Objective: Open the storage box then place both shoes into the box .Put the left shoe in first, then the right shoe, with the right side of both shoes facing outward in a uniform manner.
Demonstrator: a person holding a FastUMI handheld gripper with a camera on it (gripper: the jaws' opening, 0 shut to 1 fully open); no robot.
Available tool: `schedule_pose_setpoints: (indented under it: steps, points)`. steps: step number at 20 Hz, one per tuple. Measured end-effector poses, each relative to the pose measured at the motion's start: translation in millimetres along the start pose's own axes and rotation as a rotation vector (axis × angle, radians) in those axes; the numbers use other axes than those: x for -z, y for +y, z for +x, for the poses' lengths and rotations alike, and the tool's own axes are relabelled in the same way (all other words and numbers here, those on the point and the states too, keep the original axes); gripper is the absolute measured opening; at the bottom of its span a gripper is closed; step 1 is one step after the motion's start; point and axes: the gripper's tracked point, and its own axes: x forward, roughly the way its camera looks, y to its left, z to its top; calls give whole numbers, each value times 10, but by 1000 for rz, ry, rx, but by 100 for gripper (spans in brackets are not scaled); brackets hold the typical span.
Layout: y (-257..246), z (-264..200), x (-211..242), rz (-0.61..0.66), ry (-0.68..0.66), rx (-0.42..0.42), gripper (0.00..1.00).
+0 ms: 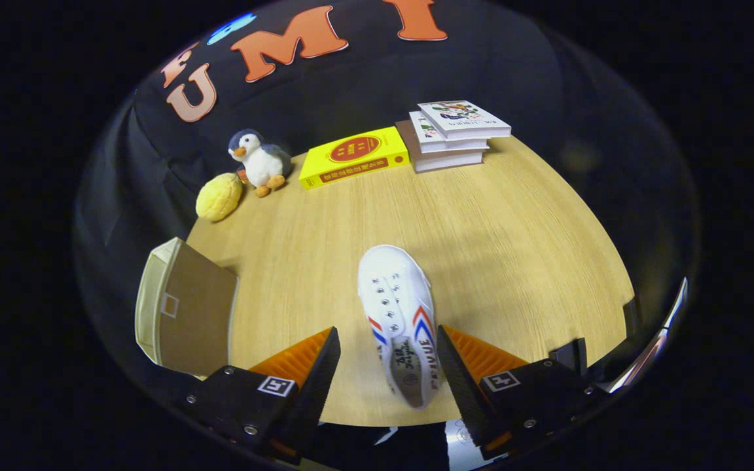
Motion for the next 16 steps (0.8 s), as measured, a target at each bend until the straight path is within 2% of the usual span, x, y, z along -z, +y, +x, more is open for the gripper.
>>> schedule_pose_setpoints:
  steps: [4, 9, 12, 16]
  points:
    - [-214, 237, 219, -35, 49, 13, 88]
    - [-367, 459, 385, -176, 84, 24, 81]
    - [-408, 603, 378, -166, 99, 19, 74]
    - [-302, 683, 386, -125, 131, -59, 62]
